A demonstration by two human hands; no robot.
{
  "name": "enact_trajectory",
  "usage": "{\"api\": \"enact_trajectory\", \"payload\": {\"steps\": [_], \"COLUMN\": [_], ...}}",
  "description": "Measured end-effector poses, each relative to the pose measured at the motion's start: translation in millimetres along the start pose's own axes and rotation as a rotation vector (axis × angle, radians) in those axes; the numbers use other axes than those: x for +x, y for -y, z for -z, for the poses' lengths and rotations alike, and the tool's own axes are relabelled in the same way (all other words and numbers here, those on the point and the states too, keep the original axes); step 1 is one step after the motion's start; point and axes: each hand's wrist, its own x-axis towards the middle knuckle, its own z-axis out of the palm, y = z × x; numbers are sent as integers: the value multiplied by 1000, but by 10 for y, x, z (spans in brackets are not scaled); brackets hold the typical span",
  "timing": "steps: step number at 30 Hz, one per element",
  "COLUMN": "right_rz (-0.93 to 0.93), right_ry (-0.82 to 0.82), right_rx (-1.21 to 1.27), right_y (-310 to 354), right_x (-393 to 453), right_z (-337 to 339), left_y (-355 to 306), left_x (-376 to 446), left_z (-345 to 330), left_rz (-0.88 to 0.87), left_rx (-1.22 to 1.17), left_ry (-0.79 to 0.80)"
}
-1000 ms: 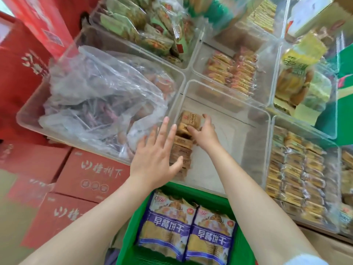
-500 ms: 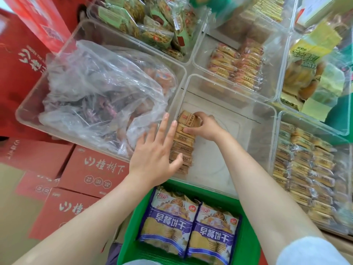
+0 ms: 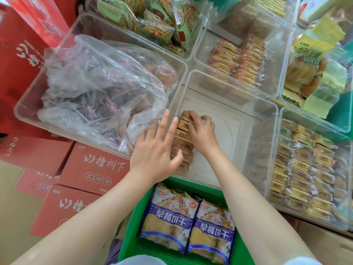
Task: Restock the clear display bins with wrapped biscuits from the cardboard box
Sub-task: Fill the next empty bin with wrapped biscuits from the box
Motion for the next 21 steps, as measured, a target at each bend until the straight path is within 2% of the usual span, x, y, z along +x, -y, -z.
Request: {"api": "enact_trajectory", "payload": {"steps": [3,6,11,16,21], "right_rz": [-97,-60,-154,-147,-192], "right_ry": [30,52,66,157,119], "right_rx": [78,-6,-95,100,236], "right_y": [37,94,230,217,131], "right_x": [-47,-122,-63,-201,-482], "right_z": [-98,-185,-202,-93,147], "left_y": [5,4,-6,-17,-20], "left_x": [-1,0,12,11,-7], "left_z": [-10,-17,-3,47,111], "left_rz": [0,2,4,13,26], "left_rx": [-2,3,1,12,-6], "left_ry": [-3,-5,-7,29,90]}}
